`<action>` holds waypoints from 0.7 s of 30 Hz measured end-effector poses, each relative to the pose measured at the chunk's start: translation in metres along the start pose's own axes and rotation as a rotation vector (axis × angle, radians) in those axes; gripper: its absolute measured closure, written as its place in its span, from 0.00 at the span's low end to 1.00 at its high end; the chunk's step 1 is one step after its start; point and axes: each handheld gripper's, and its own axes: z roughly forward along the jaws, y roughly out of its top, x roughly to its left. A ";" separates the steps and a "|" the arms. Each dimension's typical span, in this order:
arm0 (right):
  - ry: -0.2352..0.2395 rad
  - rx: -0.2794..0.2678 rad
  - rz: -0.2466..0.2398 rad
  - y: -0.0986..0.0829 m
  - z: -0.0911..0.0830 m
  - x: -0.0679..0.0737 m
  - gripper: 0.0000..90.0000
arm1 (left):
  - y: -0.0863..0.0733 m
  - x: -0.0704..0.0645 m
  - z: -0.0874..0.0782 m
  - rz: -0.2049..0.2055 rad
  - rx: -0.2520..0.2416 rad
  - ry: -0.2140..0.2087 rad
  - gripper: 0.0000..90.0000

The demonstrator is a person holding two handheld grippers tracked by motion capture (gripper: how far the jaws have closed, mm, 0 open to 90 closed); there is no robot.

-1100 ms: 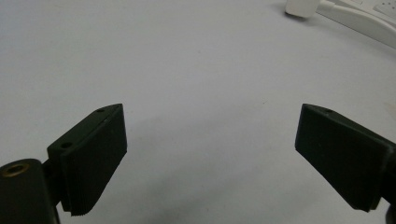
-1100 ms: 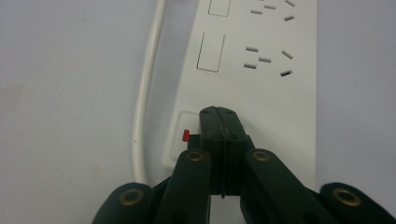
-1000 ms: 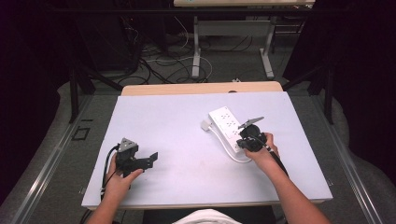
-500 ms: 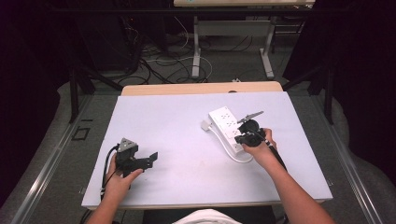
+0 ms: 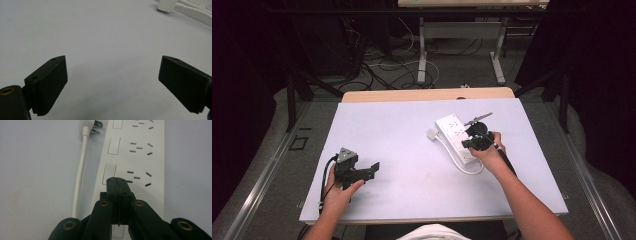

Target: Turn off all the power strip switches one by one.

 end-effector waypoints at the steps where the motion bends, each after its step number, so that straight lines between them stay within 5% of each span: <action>1: 0.000 0.000 0.000 0.000 0.000 0.000 1.00 | 0.000 0.000 0.000 -0.001 -0.003 0.000 0.09; 21: -0.013 0.010 0.007 0.022 0.016 0.005 1.00 | -0.002 0.001 0.003 0.016 0.015 0.004 0.02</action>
